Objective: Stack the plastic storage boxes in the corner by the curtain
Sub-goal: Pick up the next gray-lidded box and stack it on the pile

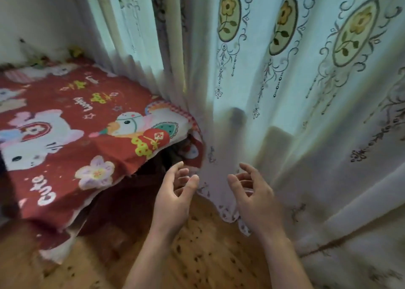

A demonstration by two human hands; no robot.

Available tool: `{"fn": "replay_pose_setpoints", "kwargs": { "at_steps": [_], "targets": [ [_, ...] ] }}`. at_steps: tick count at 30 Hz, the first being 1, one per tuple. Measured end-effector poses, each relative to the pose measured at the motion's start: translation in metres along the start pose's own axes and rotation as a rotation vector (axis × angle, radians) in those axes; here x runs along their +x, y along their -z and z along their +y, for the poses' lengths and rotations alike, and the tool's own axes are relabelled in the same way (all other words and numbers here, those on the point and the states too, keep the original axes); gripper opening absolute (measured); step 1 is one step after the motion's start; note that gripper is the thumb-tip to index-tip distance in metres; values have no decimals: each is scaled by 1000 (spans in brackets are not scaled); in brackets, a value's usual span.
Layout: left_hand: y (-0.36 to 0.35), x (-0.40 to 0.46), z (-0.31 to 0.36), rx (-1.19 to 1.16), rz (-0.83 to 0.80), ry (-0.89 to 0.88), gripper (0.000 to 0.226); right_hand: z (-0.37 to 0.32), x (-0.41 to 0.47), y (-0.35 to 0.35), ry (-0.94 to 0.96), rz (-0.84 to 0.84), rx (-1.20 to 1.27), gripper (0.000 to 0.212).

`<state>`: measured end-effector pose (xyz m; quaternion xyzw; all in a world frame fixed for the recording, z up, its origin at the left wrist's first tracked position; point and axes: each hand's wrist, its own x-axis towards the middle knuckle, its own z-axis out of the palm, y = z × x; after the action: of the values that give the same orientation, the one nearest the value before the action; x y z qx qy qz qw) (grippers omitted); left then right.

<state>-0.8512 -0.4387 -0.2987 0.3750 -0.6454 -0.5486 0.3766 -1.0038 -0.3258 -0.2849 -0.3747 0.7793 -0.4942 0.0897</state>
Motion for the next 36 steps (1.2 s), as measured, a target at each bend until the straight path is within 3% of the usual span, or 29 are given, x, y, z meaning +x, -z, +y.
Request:
{"fn": "replay_pose_setpoints", "kwargs": {
  "at_steps": [10, 14, 17, 24, 31, 36],
  "targets": [
    [129, -33, -20, 106, 324, 76, 62, -66, -18, -114, 164, -279, 104, 66],
    [167, -44, -26, 114, 452, 102, 51, -86, -21, -156, 207, -392, 101, 67],
    [185, -46, -28, 104, 539, 104, 49, -98, -19, -181, 226, -468, 111, 66],
    [215, -35, -31, 83, 724, 136, 68, -120, 0, -235, 293, -622, 153, 63],
    [241, -32, -34, 88, 906, 176, 56, -144, 19, -287, 372, -754, 182, 53],
    [259, -42, -40, 124, 1043, 238, 68, -160, 15, -312, 439, -855, 202, 68]
  ]
}}
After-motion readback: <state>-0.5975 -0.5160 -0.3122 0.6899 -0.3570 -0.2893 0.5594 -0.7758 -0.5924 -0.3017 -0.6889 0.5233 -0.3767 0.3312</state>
